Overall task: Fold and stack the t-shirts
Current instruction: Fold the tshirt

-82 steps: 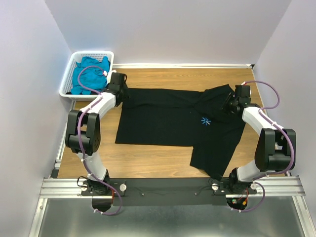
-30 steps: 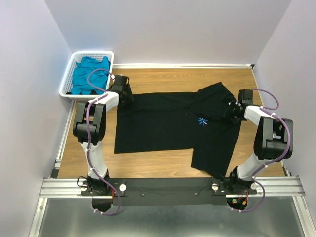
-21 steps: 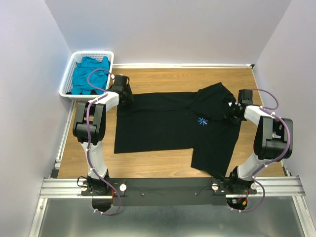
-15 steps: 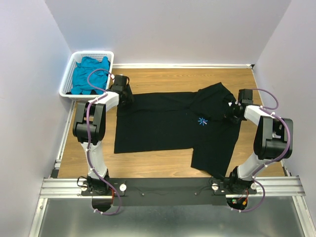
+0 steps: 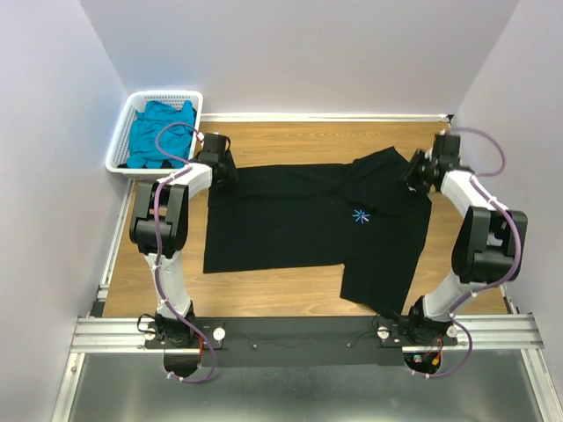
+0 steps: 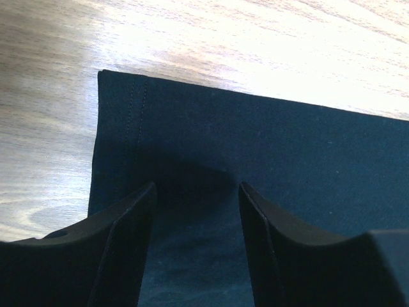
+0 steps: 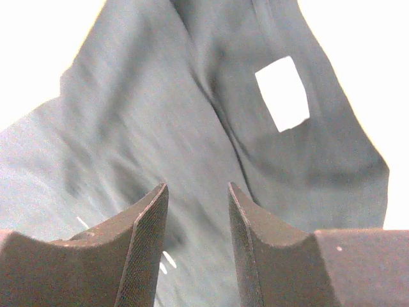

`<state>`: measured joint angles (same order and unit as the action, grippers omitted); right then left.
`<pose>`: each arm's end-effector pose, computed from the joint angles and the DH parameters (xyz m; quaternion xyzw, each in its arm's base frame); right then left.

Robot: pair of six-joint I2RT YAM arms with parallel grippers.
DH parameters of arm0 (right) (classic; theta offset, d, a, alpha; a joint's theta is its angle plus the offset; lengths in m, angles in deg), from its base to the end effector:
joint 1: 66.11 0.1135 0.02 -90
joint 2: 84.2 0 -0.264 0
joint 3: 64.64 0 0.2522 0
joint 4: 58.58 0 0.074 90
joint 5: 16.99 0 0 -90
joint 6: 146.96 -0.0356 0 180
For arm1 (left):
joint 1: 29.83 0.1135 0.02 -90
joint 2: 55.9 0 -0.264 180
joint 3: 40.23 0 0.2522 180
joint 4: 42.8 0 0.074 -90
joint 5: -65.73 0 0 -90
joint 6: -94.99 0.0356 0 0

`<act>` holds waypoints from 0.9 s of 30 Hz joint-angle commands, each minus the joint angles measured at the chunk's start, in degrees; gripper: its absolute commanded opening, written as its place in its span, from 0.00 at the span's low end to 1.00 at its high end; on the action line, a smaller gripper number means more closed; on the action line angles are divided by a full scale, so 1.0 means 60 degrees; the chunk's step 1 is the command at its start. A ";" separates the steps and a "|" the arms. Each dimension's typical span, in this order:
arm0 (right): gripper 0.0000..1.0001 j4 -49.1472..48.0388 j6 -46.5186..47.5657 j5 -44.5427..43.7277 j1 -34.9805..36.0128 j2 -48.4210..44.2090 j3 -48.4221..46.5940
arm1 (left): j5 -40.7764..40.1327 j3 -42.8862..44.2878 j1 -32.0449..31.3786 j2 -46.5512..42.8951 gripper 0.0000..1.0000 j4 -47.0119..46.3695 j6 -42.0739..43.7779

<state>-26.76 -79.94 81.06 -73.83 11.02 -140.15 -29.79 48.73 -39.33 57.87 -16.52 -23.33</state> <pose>0.3469 -0.0420 0.2058 0.2270 0.9144 0.1093 0.3169 0.4188 -0.0666 0.1641 -0.1698 0.9265 -0.0649 0.3294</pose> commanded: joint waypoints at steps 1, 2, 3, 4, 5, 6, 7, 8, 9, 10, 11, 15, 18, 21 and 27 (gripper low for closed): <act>0.50 -0.0256 0.0257 -0.0010 -0.0060 0.0812 -0.1716 | -0.0193 -0.0375 0.0030 0.0124 0.63 0.0698 0.0061; 0.50 -0.0373 0.0227 0.0034 -0.0060 0.1322 -0.1994 | -0.0193 -0.0360 0.0030 0.0124 0.63 0.0698 0.0061; 0.50 -0.0432 0.0183 0.0093 -0.0074 0.1574 -0.2592 | -0.0208 -0.0360 0.0030 0.0110 0.63 0.0712 0.0076; 0.50 -0.0520 0.0096 0.0282 -0.0118 0.2127 -0.2859 | -0.0223 -0.0346 0.0030 0.0139 0.63 0.0727 0.0076; 0.50 -0.0579 0.0052 0.0371 -0.0148 0.2379 -0.3166 | -0.0208 -0.0331 0.0030 0.0124 0.63 0.0727 0.0076; 0.51 -0.0710 0.0022 0.0444 -0.0162 0.2687 -0.3430 | -0.0208 -0.0331 0.0030 0.0110 0.63 0.0741 0.0076; 0.51 -0.0769 0.0007 0.0561 -0.0191 0.2965 -0.3969 | -0.0237 -0.0345 0.0030 0.0081 0.63 0.0713 0.0076; 0.51 -0.0842 0.0036 0.0620 -0.0221 0.3519 -0.4221 | -0.0237 -0.0360 0.0030 0.0080 0.63 0.0712 0.0076; 0.52 -0.0872 0.0022 0.0708 -0.0250 0.3771 -0.4456 | -0.0266 -0.0346 0.0030 0.0080 0.63 0.0712 0.0076; 0.53 -0.0887 0.0007 0.0911 -0.0279 0.4006 -0.4705 | -0.0281 -0.0346 0.0030 0.0095 0.63 0.0727 0.0090; 0.54 -0.0901 -0.0007 0.1000 -0.0323 0.4283 -0.5084 | -0.0296 -0.0346 0.0030 0.0095 0.63 0.0727 0.0105; 0.54 -0.1004 0.0109 0.1425 -0.0353 0.5325 -0.5746 | -0.0384 -0.0302 0.0030 0.0168 0.63 0.0742 0.0134; 0.54 -0.1164 0.0124 0.1821 -0.0368 0.5604 -0.5995 | -0.0398 -0.0273 0.0030 0.0227 0.63 0.0771 0.0134; 0.54 -0.1354 0.0066 0.2041 -0.0382 0.5751 -0.6040 | -0.0413 -0.0287 0.0030 0.0241 0.62 0.0771 0.0149; 0.53 -0.1604 -0.0227 0.2510 -0.0441 0.6044 -0.6172 | -0.0457 -0.0287 0.0030 0.0256 0.62 0.0756 0.0134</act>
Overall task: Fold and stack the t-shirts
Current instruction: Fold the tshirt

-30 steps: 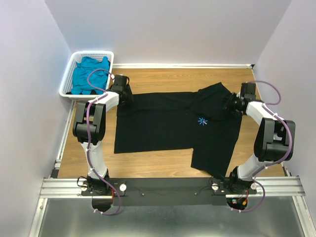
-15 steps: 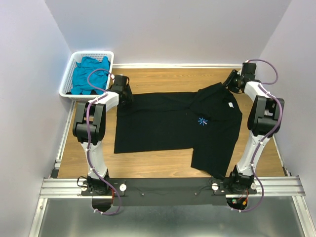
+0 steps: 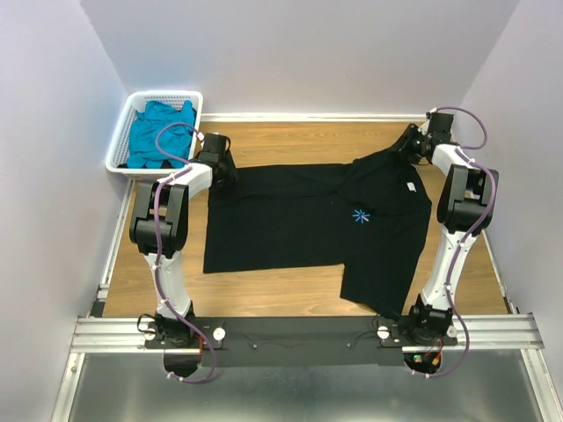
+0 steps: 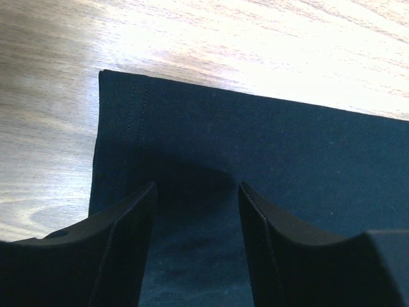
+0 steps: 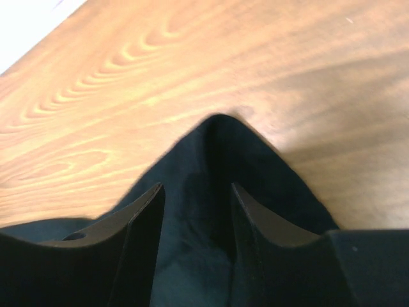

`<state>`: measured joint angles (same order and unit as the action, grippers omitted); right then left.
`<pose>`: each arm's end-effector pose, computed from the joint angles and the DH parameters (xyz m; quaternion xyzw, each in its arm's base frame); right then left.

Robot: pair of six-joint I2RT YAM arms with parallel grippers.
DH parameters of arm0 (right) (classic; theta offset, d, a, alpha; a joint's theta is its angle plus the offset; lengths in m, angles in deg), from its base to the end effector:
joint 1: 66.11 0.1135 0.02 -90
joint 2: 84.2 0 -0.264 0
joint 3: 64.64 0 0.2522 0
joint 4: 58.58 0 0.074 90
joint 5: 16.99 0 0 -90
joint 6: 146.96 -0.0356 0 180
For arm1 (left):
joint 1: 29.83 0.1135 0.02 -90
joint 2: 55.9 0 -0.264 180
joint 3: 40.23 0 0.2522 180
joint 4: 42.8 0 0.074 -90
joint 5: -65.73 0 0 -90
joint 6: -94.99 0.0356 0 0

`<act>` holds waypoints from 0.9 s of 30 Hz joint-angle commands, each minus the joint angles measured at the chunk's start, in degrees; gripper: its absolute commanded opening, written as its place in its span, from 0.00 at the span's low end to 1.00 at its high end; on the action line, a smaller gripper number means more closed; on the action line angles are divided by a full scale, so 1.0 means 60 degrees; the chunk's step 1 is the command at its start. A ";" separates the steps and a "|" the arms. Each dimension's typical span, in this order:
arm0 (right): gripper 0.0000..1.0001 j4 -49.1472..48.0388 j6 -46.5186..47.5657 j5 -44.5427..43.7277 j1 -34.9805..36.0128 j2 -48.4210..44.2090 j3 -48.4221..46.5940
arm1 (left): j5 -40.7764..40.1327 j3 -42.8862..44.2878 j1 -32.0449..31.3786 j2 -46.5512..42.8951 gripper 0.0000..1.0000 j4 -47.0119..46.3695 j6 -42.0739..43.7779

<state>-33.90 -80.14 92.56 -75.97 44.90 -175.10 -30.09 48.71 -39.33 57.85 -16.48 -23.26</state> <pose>0.4983 -0.0745 0.1640 0.1928 0.8866 0.2001 0.3697 0.4187 -0.0664 0.1641 -0.1701 0.9265 -0.0622 0.3299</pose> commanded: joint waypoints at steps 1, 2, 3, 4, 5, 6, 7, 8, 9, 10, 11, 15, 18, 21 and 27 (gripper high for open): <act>0.53 -0.0428 -0.0194 0.0623 -0.0084 0.0427 -0.0362 | -0.0435 -0.0283 0.0030 0.0260 0.62 0.0763 0.0123; 0.50 -0.0457 -0.0223 0.0638 -0.0098 0.0485 -0.0391 | -0.0435 -0.0269 0.0030 0.0260 0.62 0.0778 0.0123; 0.49 -0.0486 -0.0253 0.0638 -0.0113 0.0500 -0.0391 | -0.0435 -0.0283 0.0030 0.0260 0.62 0.0793 0.0123; 0.44 -0.0487 -0.0326 0.0638 -0.0128 0.0529 -0.0391 | -0.0464 -0.0283 0.0030 0.0260 0.62 0.0822 0.0123; 0.41 -0.0501 -0.0370 0.0638 -0.0142 0.0530 -0.0377 | -0.0465 -0.0283 0.0030 0.0245 0.62 0.0808 0.0109; 0.37 -0.0516 -0.0385 0.0638 -0.0171 0.0501 -0.0333 | -0.0465 -0.0283 0.0030 0.0260 0.62 0.0822 0.0109; 0.23 -0.0545 -0.0428 0.0551 -0.0186 0.0442 -0.0289 | -0.0479 -0.0269 0.0030 0.0260 0.62 0.0851 0.0109; 0.17 -0.0560 -0.0429 0.0449 -0.0215 0.0268 -0.0129 | -0.0479 -0.0298 0.0045 0.0260 0.62 0.0881 0.0109; 0.12 -0.0560 -0.0429 0.0361 -0.0216 0.0266 -0.0055 | -0.0494 -0.0298 0.0045 0.0260 0.61 0.0881 0.0109; 0.07 -0.0560 -0.0385 0.0287 -0.0230 0.0034 0.0033 | -0.0509 -0.0327 0.0045 0.0231 0.61 0.0881 0.0094; 0.02 -0.0574 -0.0356 0.0156 -0.0245 -0.0084 0.0135 | -0.0509 -0.0342 0.0045 0.0230 0.60 0.0881 0.0080; 0.01 -0.0574 -0.0312 -0.0401 -0.0289 -0.0904 0.0895 | -0.0480 -0.0327 0.0045 0.0230 0.58 0.0954 0.0065; 0.01 -0.0560 -0.0370 -0.0855 -0.0347 -0.1491 0.1350 | -0.0465 -0.0356 0.0059 0.0186 0.57 0.0968 0.0036; 0.01 -0.0545 -0.0400 -0.1149 -0.0406 -0.1974 0.1937 | -0.0450 -0.0371 0.0132 0.0172 0.57 0.1027 0.0021; 0.01 -0.0545 -0.0604 -0.1735 -0.0596 -0.2663 0.3151 | -0.0392 -0.0415 0.0177 0.0143 0.56 0.1056 -0.0008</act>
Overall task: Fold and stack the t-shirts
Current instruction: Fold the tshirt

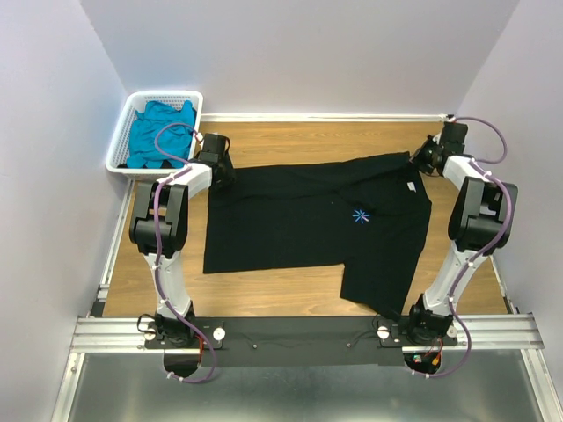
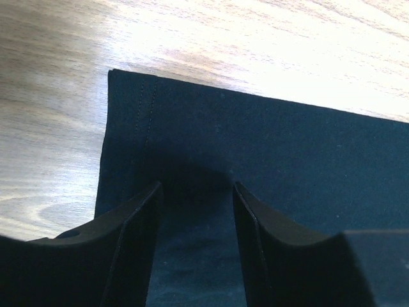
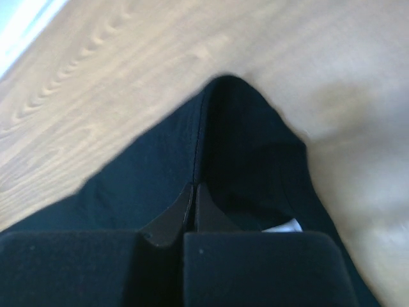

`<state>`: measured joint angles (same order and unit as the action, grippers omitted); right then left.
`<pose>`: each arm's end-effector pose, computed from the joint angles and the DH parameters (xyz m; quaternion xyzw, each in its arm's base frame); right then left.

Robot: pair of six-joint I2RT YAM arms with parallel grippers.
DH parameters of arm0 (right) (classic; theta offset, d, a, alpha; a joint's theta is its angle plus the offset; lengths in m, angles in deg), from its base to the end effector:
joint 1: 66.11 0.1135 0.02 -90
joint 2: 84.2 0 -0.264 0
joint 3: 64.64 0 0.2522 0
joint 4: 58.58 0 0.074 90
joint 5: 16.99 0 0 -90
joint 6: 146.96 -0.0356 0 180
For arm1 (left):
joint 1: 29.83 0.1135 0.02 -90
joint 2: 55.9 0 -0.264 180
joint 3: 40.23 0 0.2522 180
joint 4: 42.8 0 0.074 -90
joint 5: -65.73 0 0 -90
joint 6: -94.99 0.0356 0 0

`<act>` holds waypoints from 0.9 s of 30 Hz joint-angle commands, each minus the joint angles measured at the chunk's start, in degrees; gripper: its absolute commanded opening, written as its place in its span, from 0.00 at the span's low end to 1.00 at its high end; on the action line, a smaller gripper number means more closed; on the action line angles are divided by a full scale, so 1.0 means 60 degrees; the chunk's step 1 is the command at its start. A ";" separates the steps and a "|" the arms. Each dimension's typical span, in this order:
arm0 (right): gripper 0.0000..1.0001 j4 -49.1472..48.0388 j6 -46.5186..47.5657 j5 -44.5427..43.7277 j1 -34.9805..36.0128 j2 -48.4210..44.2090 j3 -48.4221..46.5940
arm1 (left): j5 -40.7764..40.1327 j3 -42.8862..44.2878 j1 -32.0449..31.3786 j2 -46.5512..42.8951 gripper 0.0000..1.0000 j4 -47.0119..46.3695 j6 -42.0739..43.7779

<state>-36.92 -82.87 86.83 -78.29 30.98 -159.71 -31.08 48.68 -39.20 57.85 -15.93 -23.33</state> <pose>0.4418 -0.0867 0.1934 0.2492 0.8725 0.1575 0.3896 0.4180 -0.0647 0.1634 -0.1745 0.9270 -0.0526 0.3280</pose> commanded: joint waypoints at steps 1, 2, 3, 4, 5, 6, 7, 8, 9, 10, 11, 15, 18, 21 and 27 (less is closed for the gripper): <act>0.01 -0.0042 -0.0236 -0.0781 -0.0254 -0.0474 0.0705 | -0.0213 -0.0426 0.0155 0.0142 0.56 0.0937 0.0002; 0.01 -0.0042 -0.0281 -0.0795 -0.0327 -0.0533 0.0808 | -0.0198 -0.0412 0.0155 0.0142 0.56 0.0936 0.0002; 0.01 -0.0042 -0.0310 -0.0795 -0.0357 -0.0563 0.1012 | -0.0184 -0.0412 0.0155 0.0142 0.56 0.0951 0.0002; 0.01 -0.0042 -0.0325 -0.0781 -0.0400 -0.0563 0.1072 | -0.0169 -0.0412 0.0155 0.0157 0.56 0.0936 0.0002; 0.01 -0.0042 -0.0325 -0.0766 -0.0415 -0.0534 0.1131 | -0.0169 -0.0426 0.0155 0.0143 0.56 0.0951 -0.0012; 0.01 -0.0042 -0.0310 -0.0722 -0.0430 -0.0476 0.1175 | -0.0140 -0.0426 0.0155 0.0157 0.56 0.0936 -0.0012; 0.01 -0.0042 -0.0296 -0.0679 -0.0445 -0.0316 0.1175 | -0.0111 -0.0426 0.0169 0.0143 0.56 0.0936 -0.0012; 0.01 -0.0042 -0.0296 -0.0635 -0.0459 -0.0227 0.1161 | -0.0096 -0.0426 0.0169 0.0157 0.56 0.0907 -0.0012; 0.01 -0.0057 -0.0296 -0.0620 -0.0459 -0.0139 0.1103 | -0.0096 -0.0441 0.0155 0.0157 0.56 0.0921 -0.0027; 0.01 -0.0057 -0.0281 -0.0605 -0.0474 -0.0037 0.1058 | -0.0096 -0.0426 0.0155 0.0157 0.56 0.0907 0.0002; 0.01 -0.0043 -0.0281 -0.0605 -0.0474 0.0138 0.1015 | -0.0096 -0.0455 0.0155 0.0114 0.56 0.0907 0.0002; 0.01 -0.0042 -0.0208 -0.0517 -0.0474 0.0432 0.0736 | -0.0110 -0.0514 0.0169 -0.0033 0.58 0.0863 -0.0012; 0.05 -0.0042 -0.0164 -0.0400 -0.0474 0.0404 0.0633 | -0.0110 -0.0558 0.0169 -0.0238 0.63 0.0804 -0.0012; 0.12 -0.0028 -0.0106 -0.0356 -0.0474 0.0272 0.0604 | -0.0096 -0.0573 0.0169 -0.0516 0.71 0.0834 0.0003; 0.43 -0.0042 0.0012 -0.0136 -0.0474 -0.0212 0.0225 | 0.0197 -0.0441 0.0155 -0.1497 0.82 0.0863 0.0134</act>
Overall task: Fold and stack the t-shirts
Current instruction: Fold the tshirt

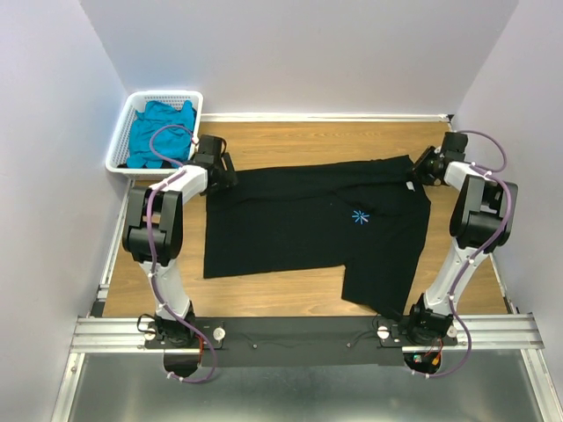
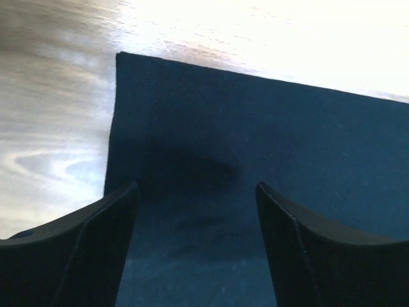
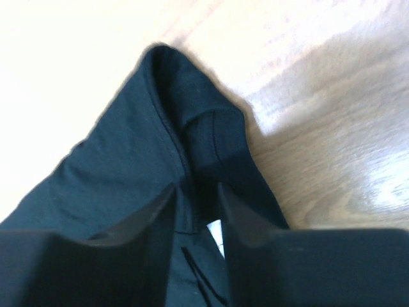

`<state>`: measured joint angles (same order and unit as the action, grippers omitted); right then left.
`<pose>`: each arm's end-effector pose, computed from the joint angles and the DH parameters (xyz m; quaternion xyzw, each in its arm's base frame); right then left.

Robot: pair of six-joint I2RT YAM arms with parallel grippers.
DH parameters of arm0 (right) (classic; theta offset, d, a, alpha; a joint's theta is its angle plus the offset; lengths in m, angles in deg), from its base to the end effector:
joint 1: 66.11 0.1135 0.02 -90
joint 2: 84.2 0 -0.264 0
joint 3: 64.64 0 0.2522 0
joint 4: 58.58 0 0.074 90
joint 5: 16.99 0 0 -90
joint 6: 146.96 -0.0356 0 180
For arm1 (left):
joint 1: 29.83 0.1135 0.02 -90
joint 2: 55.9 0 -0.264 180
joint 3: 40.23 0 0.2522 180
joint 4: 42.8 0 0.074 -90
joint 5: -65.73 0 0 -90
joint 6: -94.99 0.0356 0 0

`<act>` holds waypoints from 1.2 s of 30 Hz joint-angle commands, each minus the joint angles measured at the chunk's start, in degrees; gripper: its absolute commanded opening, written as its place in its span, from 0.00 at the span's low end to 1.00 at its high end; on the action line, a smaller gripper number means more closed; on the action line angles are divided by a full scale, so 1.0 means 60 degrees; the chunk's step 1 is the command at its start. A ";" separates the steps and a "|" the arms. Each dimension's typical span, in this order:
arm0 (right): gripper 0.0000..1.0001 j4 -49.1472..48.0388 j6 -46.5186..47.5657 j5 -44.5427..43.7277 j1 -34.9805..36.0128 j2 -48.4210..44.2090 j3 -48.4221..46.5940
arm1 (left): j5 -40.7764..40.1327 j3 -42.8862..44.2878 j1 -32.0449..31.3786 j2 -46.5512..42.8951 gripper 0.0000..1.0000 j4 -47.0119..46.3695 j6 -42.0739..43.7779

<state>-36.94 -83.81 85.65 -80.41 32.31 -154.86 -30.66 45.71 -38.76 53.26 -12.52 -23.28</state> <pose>0.4252 -0.1003 0.1573 0.2890 0.8824 0.1411 0.3434 0.3992 -0.0587 0.1755 -0.1765 0.9318 -0.0496 0.3132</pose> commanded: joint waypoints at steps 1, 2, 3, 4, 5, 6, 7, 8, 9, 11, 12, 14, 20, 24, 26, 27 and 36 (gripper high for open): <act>0.48 -0.0024 0.0169 0.0061 -0.0121 -0.0318 -0.0687 | 0.0128 0.0113 0.0096 -0.0762 0.83 0.0251 0.0142; 0.50 -0.0039 0.0169 0.0061 -0.0121 -0.0259 -0.0819 | 0.0128 0.0258 0.0082 -0.0748 0.83 0.0236 0.0156; 0.51 -0.0039 0.0140 0.0061 -0.0121 -0.0142 -0.0951 | 0.0128 0.0347 0.0067 -0.0733 0.83 0.0236 0.0200; 0.53 -0.0039 0.0125 0.0191 -0.0135 0.0077 -0.1242 | 0.0128 0.0449 0.0067 -0.0617 0.83 0.0222 0.0229; 0.53 -0.0053 0.0125 0.0308 -0.0150 0.0224 -0.1419 | 0.0143 0.0537 0.0067 -0.0543 0.83 0.0207 0.0259; 0.53 -0.0039 0.0125 0.0440 -0.0150 0.0370 -0.1566 | 0.0157 0.0755 0.0067 -0.0456 0.83 0.0207 0.0273; 0.53 -0.0039 0.0096 0.0688 -0.0150 0.0502 -0.1944 | 0.0186 0.0845 0.0067 -0.0252 0.82 0.0178 0.0317; 0.53 -0.0053 0.0081 0.0806 -0.0150 0.0678 -0.2093 | 0.0201 0.0933 0.0067 -0.0163 0.82 0.0149 0.0317; 0.53 -0.0053 0.0052 0.0866 -0.0150 0.0955 -0.2283 | 0.0245 0.1078 0.0067 0.0070 0.82 0.0119 0.0317; 0.53 -0.0053 0.0022 0.0896 -0.0150 0.1235 -0.2663 | 0.0289 0.1211 0.0067 0.0291 0.81 0.0075 0.0332; 0.53 -0.0053 -0.0007 0.0925 -0.0150 0.1483 -0.2753 | 0.0289 0.1313 0.0067 0.0408 0.80 0.0046 0.0332; 0.53 -0.0053 -0.0007 0.1070 -0.0150 0.1718 -0.2929 | 0.0289 0.1416 0.0067 0.0716 0.79 0.0031 0.0347; 0.51 -0.0068 0.0095 0.1320 -0.0150 0.2290 -0.3105 | 0.0289 0.1534 0.0082 0.1244 0.77 -0.0013 0.0332; 0.38 -0.0170 -0.0006 0.1467 -0.0310 0.2627 -0.3105 | -0.0062 0.1505 0.0184 0.1522 0.74 0.0294 0.0201; 0.23 -0.0403 -0.0299 0.1569 -0.0558 0.2672 -0.2916 | 0.0054 0.1200 0.0359 0.1581 0.73 0.0339 0.0011; 0.19 -0.0492 -0.0387 0.1540 -0.0633 0.2643 -0.2813 | 0.0084 0.1067 0.0360 0.1567 0.73 0.0310 0.0010; 0.04 -0.0581 -0.0476 0.0589 -0.0956 0.2086 -0.1992 | 0.0201 0.0670 0.0521 0.1347 0.71 0.0295 -0.0064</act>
<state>-40.74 -87.16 94.90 -84.54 45.95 -169.09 -28.93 52.51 -36.90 60.15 -14.73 -23.59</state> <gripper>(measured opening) 0.046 0.709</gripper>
